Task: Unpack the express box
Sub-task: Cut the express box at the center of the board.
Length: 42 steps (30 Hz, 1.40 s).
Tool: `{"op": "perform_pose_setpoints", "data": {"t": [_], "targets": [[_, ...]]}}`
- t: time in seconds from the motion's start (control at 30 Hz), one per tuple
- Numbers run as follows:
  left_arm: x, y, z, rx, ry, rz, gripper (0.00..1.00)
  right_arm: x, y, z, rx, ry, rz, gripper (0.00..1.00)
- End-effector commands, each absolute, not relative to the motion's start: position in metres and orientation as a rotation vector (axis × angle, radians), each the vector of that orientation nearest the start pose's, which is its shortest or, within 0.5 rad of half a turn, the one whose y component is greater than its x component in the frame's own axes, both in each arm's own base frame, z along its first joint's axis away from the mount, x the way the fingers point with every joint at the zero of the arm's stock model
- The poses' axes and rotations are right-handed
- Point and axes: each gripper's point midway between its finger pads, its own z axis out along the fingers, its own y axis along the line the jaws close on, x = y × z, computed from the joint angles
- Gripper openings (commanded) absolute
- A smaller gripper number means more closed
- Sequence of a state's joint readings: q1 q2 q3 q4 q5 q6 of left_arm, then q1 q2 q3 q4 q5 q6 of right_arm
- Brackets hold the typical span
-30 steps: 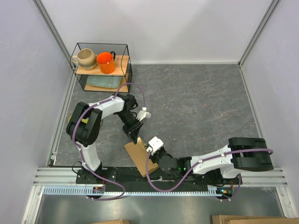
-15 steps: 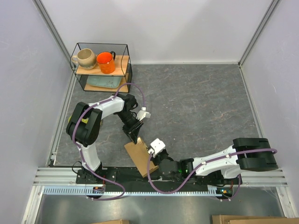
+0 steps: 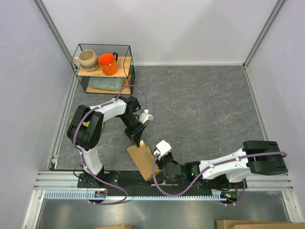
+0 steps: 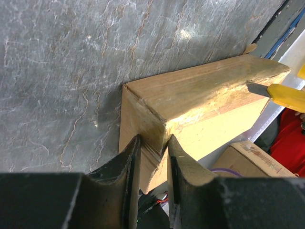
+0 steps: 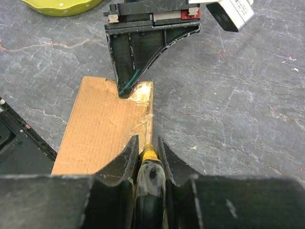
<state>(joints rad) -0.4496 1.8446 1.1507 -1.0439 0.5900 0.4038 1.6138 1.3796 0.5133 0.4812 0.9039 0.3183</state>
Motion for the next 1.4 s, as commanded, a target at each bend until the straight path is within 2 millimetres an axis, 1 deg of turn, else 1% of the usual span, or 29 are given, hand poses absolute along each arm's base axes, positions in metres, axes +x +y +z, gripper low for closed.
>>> {"op": "perform_pose_setpoints", "data": {"t": [0.0, 0.23, 0.33, 0.6, 0.73, 0.8, 0.83, 0.9, 0.97, 1.07, 1.1, 1.17, 1.2, 1.27, 1.3, 1.37], "targets": [[0.265, -0.122, -0.011, 1.269, 2.825, -0.230, 0.02, 0.084, 0.329, 0.084, -0.834, 1.805, 0.446, 0.00], [0.268, -0.120, -0.010, 1.257, 2.824, -0.208, 0.02, 0.068, 0.322, 0.084, -0.881, 1.842, 0.471, 0.00], [0.268, -0.120, -0.010, 1.257, 2.825, -0.210, 0.02, 0.064, 0.321, 0.085, -0.881, 1.847, 0.469, 0.00], [0.268, -0.120, -0.008, 1.259, 2.818, -0.207, 0.02, 0.064, 0.319, 0.088, -0.857, 1.849, 0.451, 0.00], [0.268, -0.119, -0.009, 1.256, 2.822, -0.200, 0.02, 0.059, 0.315, 0.089, -0.862, 1.862, 0.455, 0.00], [0.268, -0.118, -0.009, 1.256, 2.822, -0.198, 0.02, 0.055, 0.317, 0.094, -0.844, 1.865, 0.485, 0.00], [0.269, -0.119, -0.008, 1.252, 2.818, -0.200, 0.02, 0.055, 0.310, 0.090, -0.863, 1.874, 0.459, 0.00], [0.268, -0.120, -0.007, 1.255, 2.818, -0.207, 0.02, 0.054, 0.308, 0.092, -0.856, 1.873, 0.459, 0.00], [0.268, -0.122, -0.006, 1.255, 2.811, -0.223, 0.02, 0.062, 0.307, 0.104, -0.814, 1.842, 0.438, 0.00], [0.266, -0.123, -0.004, 1.262, 2.810, -0.238, 0.02, 0.078, 0.305, 0.131, -0.764, 1.743, 0.372, 0.00], [0.265, -0.122, -0.004, 1.267, 2.811, -0.238, 0.02, 0.084, 0.310, 0.143, -0.761, 1.696, 0.365, 0.00], [0.264, -0.124, -0.002, 1.269, 2.807, -0.254, 0.02, 0.091, 0.313, 0.153, -0.751, 1.672, 0.375, 0.00], [0.263, -0.126, -0.002, 1.273, 2.805, -0.268, 0.02, 0.099, 0.317, 0.161, -0.704, 1.664, 0.403, 0.00], [0.261, -0.127, 0.000, 1.277, 2.800, -0.289, 0.02, 0.104, 0.320, 0.163, -0.720, 1.638, 0.408, 0.00], [0.260, -0.130, 0.001, 1.284, 2.792, -0.305, 0.02, 0.111, 0.324, 0.167, -0.681, 1.627, 0.427, 0.00], [0.259, -0.131, 0.002, 1.291, 2.782, -0.316, 0.02, 0.121, 0.328, 0.167, -0.690, 1.611, 0.413, 0.00]]}}
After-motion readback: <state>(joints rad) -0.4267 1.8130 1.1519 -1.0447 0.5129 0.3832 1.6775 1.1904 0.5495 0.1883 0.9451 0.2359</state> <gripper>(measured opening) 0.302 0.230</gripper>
